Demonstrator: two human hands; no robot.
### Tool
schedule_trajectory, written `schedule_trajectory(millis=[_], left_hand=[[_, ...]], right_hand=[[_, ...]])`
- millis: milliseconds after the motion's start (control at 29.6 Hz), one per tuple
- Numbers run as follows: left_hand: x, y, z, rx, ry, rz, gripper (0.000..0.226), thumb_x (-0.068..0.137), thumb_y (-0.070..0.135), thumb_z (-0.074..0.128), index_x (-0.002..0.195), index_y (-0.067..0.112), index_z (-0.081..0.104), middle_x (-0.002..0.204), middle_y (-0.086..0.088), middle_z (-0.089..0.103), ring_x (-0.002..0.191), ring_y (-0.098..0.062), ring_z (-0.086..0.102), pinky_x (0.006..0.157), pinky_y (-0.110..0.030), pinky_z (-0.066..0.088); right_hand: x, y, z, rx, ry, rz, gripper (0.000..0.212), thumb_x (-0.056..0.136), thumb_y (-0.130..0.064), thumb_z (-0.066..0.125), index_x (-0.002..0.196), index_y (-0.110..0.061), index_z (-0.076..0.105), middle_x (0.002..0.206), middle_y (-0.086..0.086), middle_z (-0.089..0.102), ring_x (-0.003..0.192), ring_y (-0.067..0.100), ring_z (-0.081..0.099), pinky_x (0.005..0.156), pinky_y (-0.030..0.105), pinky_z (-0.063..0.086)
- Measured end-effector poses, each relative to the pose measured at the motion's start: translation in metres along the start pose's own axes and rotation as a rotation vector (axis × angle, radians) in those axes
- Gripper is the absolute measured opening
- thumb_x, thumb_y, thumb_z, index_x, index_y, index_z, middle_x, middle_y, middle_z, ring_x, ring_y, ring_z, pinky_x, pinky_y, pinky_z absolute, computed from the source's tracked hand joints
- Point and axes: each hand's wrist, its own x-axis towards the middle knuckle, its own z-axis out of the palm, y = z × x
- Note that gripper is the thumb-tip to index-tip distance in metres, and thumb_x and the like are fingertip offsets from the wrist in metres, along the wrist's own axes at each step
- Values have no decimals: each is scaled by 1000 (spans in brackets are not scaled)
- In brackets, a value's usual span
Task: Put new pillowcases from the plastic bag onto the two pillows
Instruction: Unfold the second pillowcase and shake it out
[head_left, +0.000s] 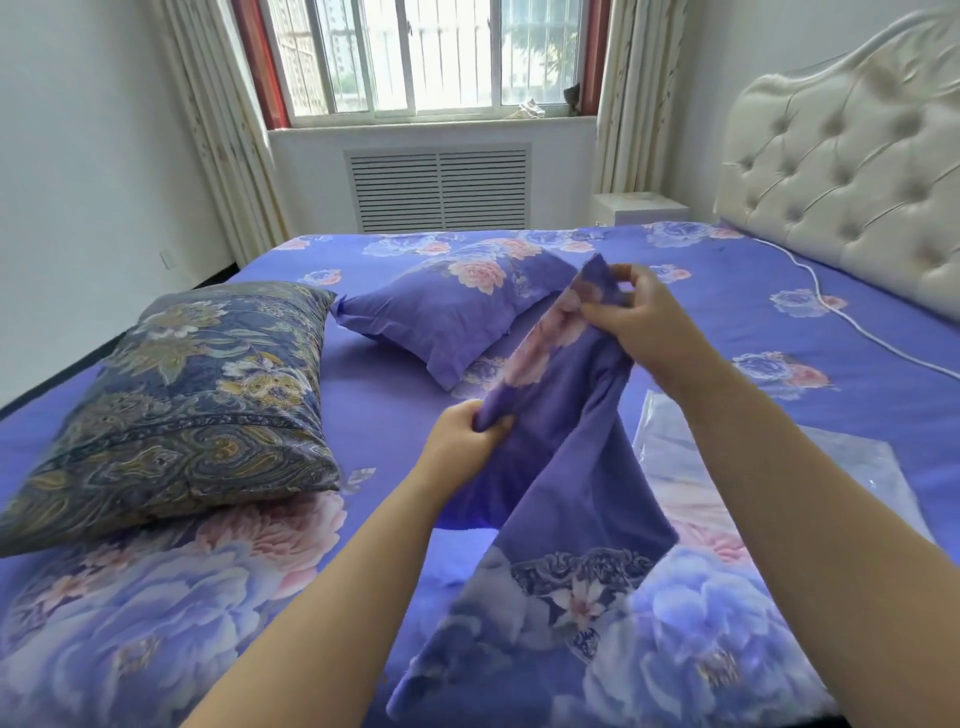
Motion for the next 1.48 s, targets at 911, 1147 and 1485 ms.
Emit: schedule_trajectory(millis=[911, 1147, 1485], left_hand=[[-34, 35, -33, -587, -85, -193, 33, 87, 33, 60, 83, 0, 63, 79, -16, 64, 74, -27, 62, 67, -33, 55], [-5, -7, -110, -896, 483, -300, 26, 99, 0, 37, 80, 4, 55, 59, -9, 65, 52, -15, 62, 56, -27, 55], [2, 22, -193, 46, 1134, 123, 26, 93, 28, 53, 101, 5, 62, 90, -4, 59, 81, -16, 52, 72, -25, 39]], right_hand=[[-69, 47, 47, -56, -99, 86, 21, 91, -13, 60, 70, -10, 59, 64, 5, 59, 61, 14, 61, 53, 27, 55], [-31, 49, -5, 1002, 443, 378, 28, 99, -8, 40, 73, -10, 52, 55, 2, 60, 52, 12, 57, 50, 21, 51], [-4, 41, -50, -351, 23, -6, 56, 78, -32, 76, 124, -16, 47, 114, -5, 50, 103, 9, 48, 81, 14, 34]])
